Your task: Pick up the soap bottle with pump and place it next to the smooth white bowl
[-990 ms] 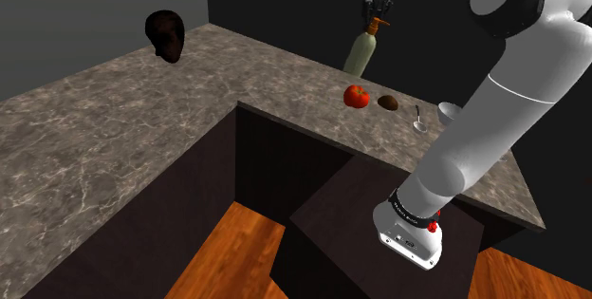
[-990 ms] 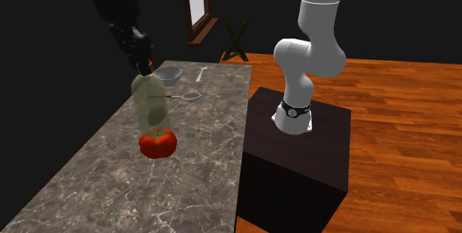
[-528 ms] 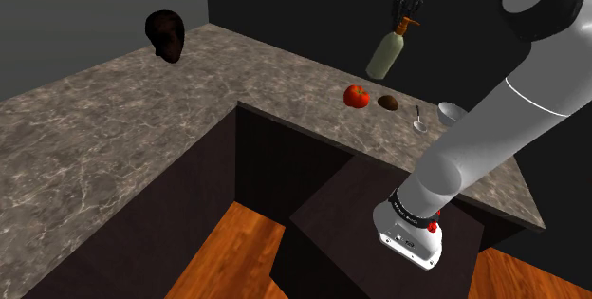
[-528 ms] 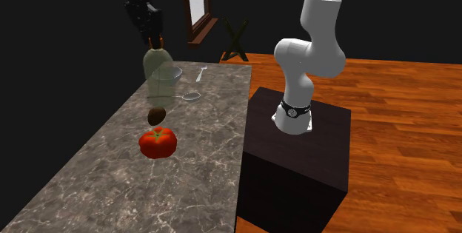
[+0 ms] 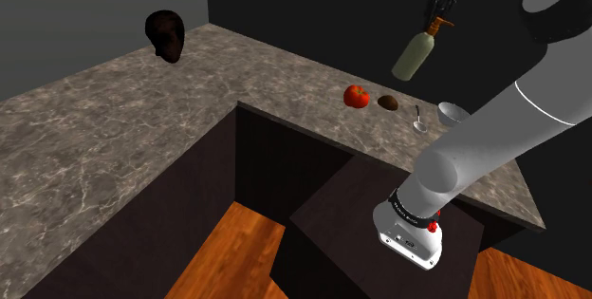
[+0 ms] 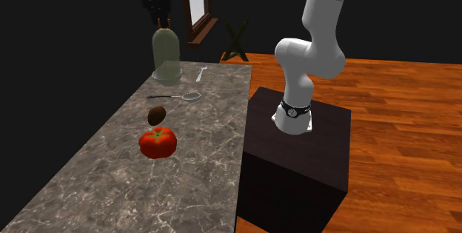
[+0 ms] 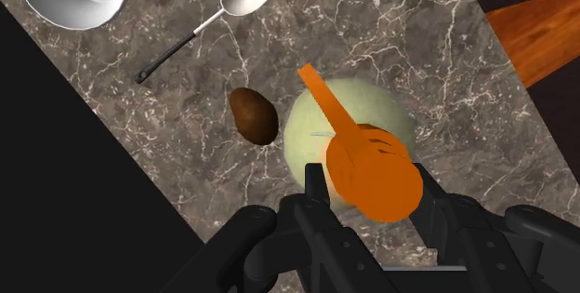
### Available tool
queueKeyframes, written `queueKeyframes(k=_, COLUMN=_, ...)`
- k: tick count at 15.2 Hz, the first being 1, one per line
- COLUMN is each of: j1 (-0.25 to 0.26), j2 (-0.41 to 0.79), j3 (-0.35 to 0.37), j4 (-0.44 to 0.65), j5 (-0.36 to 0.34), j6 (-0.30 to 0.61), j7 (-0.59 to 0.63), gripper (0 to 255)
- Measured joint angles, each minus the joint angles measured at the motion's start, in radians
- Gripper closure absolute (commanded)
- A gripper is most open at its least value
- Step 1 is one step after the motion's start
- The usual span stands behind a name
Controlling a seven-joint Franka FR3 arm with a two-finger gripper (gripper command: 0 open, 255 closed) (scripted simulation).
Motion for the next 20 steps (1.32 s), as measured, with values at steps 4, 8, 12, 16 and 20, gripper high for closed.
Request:
queueKeyframes(k=4, j1=-0.035, j2=-0.002, j3=-0.053, j4=0.048, j5=-0.012, j6=-0.039, j7=-0.094, gripper=255)
queueKeyframes(k=8, j1=-0.071, j2=0.0, j3=-0.111, j4=0.094, j5=-0.023, j6=-0.073, j7=-0.195, gripper=255)
queueKeyframes(k=12, j1=-0.107, j2=0.033, j3=-0.181, j4=0.155, j5=-0.012, j6=-0.095, j7=-0.305, gripper=255)
queueKeyframes(k=16, j1=-0.158, j2=0.108, j3=-0.271, j4=0.256, j5=0.033, j6=-0.131, j7=-0.447, gripper=255)
queueKeyframes(k=20, j1=-0.24, j2=0.217, j3=-0.36, j4=0.384, j5=0.118, j6=-0.18, j7=-0.605, gripper=255)
